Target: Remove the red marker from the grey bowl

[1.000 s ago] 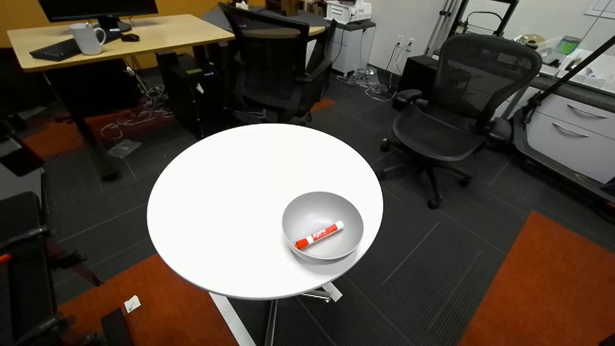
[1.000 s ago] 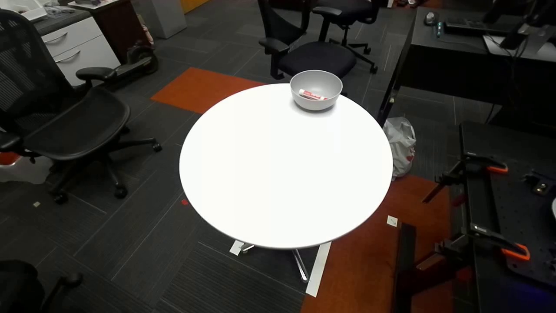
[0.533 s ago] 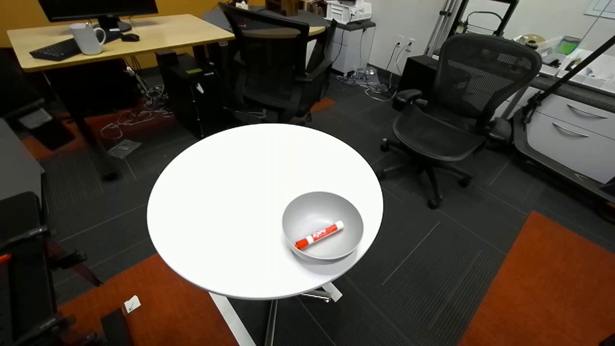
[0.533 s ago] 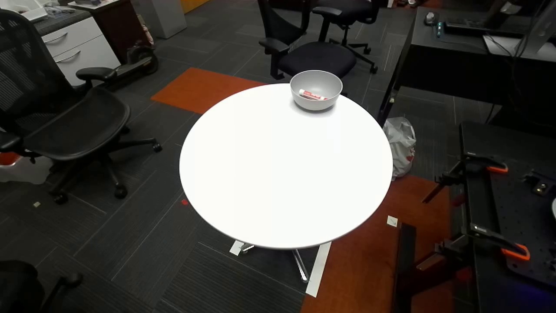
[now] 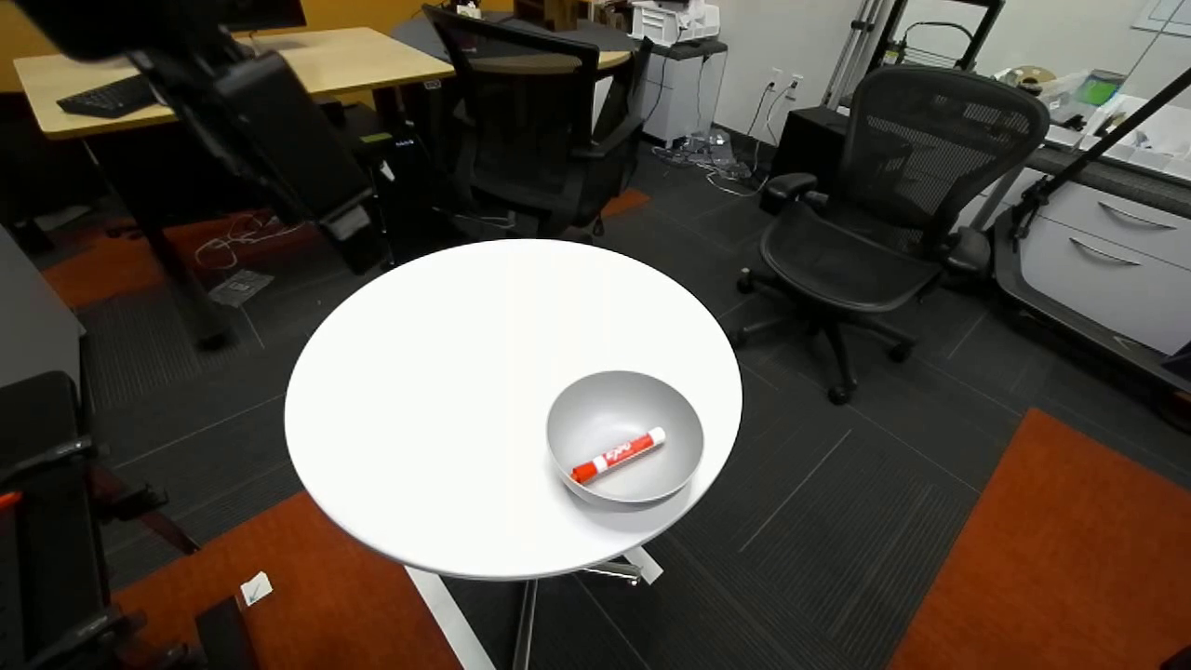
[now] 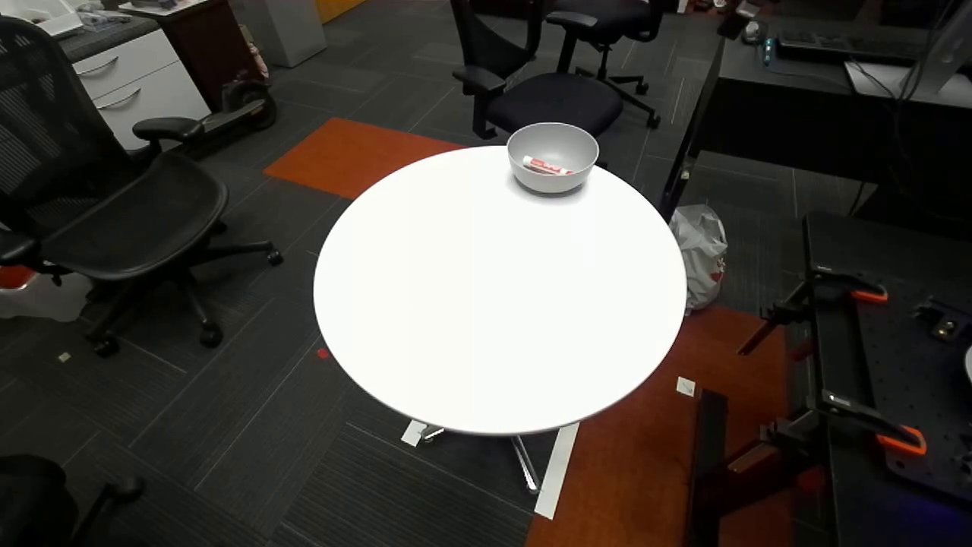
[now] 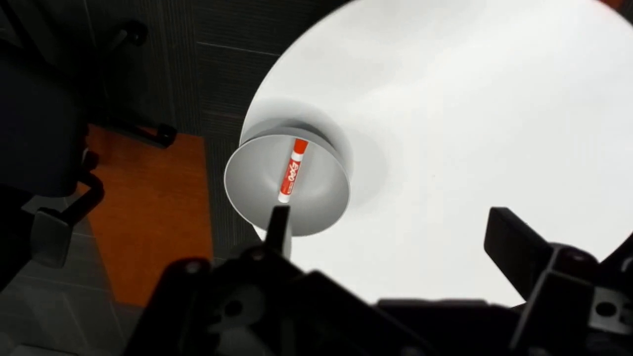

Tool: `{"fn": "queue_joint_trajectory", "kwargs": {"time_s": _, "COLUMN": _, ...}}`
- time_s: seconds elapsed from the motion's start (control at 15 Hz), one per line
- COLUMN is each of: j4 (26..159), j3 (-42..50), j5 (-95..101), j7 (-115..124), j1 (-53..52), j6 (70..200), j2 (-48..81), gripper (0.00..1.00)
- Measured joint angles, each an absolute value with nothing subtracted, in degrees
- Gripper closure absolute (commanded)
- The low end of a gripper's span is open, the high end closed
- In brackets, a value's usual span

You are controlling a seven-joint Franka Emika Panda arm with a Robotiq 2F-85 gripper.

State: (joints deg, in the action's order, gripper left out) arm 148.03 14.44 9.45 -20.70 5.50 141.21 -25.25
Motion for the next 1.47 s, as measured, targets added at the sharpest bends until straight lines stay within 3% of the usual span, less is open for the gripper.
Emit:
{"fn": "queue_joint_trajectory", "kwargs": {"time_s": 0.73, "j4": 125.37, "j3": 13.91, "j5": -9.17, "j7": -24.73, "j1": 6.91, "j6": 147.89, "j2": 7.48, "gripper": 0.0}}
{"fn": "queue_joint_trajectory", "kwargs": {"time_s": 1.47, "j4": 105.82, "j3": 6.12, "j5": -9.23, "j7": -24.67, "j1": 15.47, "j6": 145.76, "j2": 31.03, "gripper": 0.0}}
